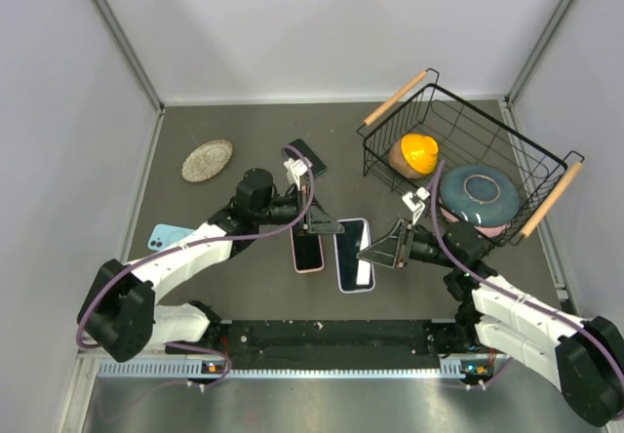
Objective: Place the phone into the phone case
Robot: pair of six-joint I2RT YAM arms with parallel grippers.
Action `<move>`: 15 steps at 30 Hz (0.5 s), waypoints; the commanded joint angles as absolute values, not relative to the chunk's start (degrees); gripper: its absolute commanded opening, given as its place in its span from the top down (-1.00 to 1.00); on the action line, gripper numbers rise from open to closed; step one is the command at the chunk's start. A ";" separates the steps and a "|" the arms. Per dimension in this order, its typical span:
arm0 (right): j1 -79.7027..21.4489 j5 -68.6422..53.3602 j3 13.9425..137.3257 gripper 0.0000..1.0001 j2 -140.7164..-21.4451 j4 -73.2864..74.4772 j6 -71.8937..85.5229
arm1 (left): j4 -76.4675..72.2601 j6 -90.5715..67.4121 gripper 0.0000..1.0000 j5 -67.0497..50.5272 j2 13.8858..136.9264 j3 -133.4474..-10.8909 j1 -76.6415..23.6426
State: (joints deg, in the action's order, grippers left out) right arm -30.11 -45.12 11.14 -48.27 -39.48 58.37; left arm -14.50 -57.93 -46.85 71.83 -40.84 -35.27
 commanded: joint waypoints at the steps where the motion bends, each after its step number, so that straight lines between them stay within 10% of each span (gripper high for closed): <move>1: -29.62 -44.13 10.02 0.51 -48.61 -45.53 60.38 | -22.75 -60.91 1.00 -46.32 69.70 -41.22 -34.89; 6: -29.71 -42.28 13.26 1.00 -47.55 -40.01 58.02 | -18.74 -57.32 1.00 -45.27 69.61 -41.66 -34.89; 11: -29.62 -38.15 17.31 1.00 -44.74 -28.40 52.65 | -5.81 -46.34 -0.09 -38.86 64.88 -43.77 -35.16; 15: -29.62 -38.76 19.07 1.00 -45.61 -30.14 53.79 | -6.31 -45.52 -0.31 -41.38 63.90 -42.89 -35.16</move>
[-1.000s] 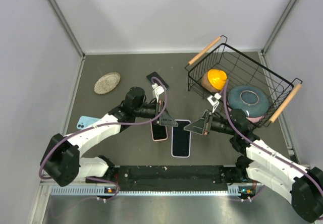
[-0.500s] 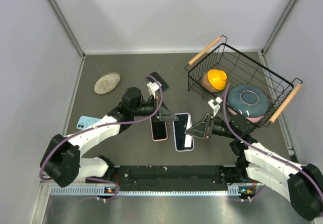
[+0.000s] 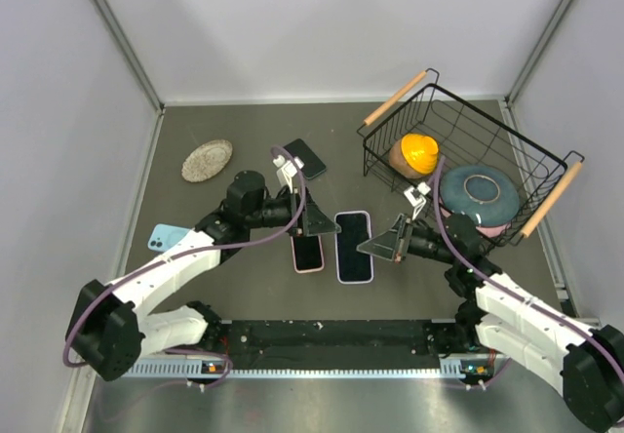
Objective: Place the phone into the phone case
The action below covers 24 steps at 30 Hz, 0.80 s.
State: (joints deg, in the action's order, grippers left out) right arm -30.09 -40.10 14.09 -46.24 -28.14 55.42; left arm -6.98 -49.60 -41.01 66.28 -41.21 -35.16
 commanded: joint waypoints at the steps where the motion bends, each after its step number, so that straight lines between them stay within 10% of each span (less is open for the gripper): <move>1: -29.62 -38.93 19.25 1.00 -46.05 -30.84 54.92 | -8.07 -45.96 -0.32 -42.27 63.98 -42.37 -35.24; 18: -29.71 -39.81 18.98 1.00 -50.97 -41.66 61.88 | -16.43 -48.34 -0.16 -44.39 71.02 -38.32 -36.03; 24: -29.71 -40.17 18.89 0.74 -51.86 -37.54 58.63 | -13.47 -48.43 0.87 -42.81 70.66 -38.40 -36.12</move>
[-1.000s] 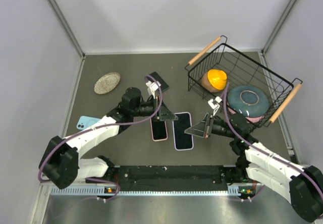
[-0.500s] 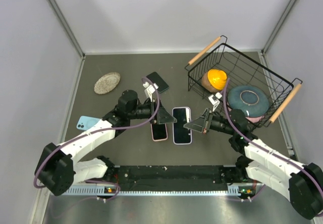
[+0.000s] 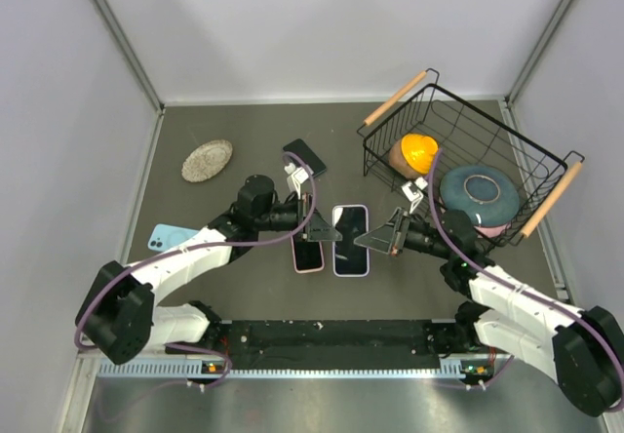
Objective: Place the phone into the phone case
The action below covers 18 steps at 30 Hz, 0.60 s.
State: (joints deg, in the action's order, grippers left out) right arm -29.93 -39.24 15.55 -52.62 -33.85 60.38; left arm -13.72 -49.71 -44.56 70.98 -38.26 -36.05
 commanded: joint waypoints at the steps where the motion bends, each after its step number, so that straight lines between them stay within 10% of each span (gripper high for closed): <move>1: -29.71 -39.56 19.16 0.55 -51.86 -35.96 57.67 | -12.66 -47.82 0.93 -42.89 71.36 -39.19 -36.21; 9: -29.71 -37.27 23.38 0.99 -51.94 -23.73 50.89 | -8.71 -48.16 1.00 -38.41 71.81 -38.94 -36.39; 18: -29.79 -41.55 25.32 0.89 -53.70 -23.19 52.38 | -8.35 -48.87 1.00 -33.13 67.33 -37.10 -37.44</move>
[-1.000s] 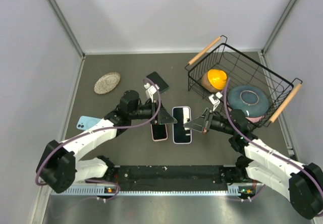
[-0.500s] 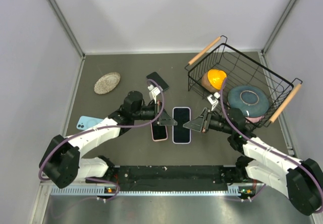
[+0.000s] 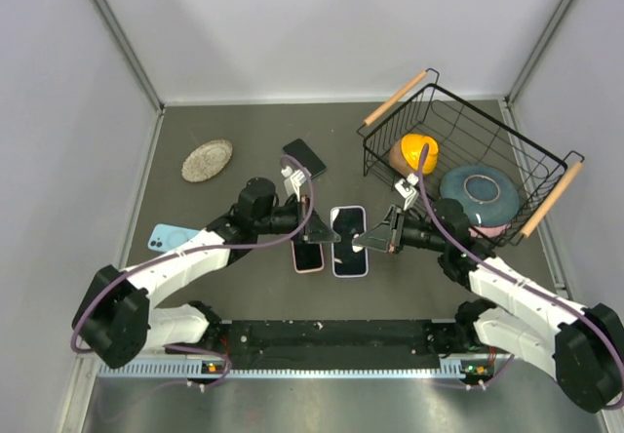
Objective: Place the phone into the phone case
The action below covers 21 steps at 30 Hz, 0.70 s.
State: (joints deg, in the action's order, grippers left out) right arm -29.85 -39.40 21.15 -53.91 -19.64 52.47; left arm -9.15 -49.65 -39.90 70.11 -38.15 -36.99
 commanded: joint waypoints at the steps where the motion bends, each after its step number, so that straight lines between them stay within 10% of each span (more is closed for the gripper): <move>1: -29.79 -42.01 25.05 0.85 -53.35 -23.73 52.47 | -8.87 -48.95 1.00 -33.40 67.24 -36.92 -37.44; 4: -29.71 -41.75 24.96 1.00 -50.63 -21.19 52.29 | -11.95 -49.13 0.99 -36.64 67.15 -36.13 -37.35; 8: -29.79 -45.34 24.44 1.00 -50.80 -28.44 59.30 | -14.76 -49.04 -0.03 -37.35 64.52 -34.28 -37.44; 10: -29.71 -45.97 23.73 1.00 -51.33 -31.88 61.69 | -16.16 -48.87 -0.12 -37.88 63.11 -34.01 -37.44; 21: -29.71 -48.60 25.39 0.77 -53.00 -28.76 58.54 | -23.02 -52.03 0.49 -43.94 69.87 -35.95 -37.44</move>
State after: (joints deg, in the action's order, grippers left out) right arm -29.80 -44.80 21.34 -53.80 -25.74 60.58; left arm -18.44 -51.29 -43.09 68.12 -34.83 -37.52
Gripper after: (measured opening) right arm 0.104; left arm 0.315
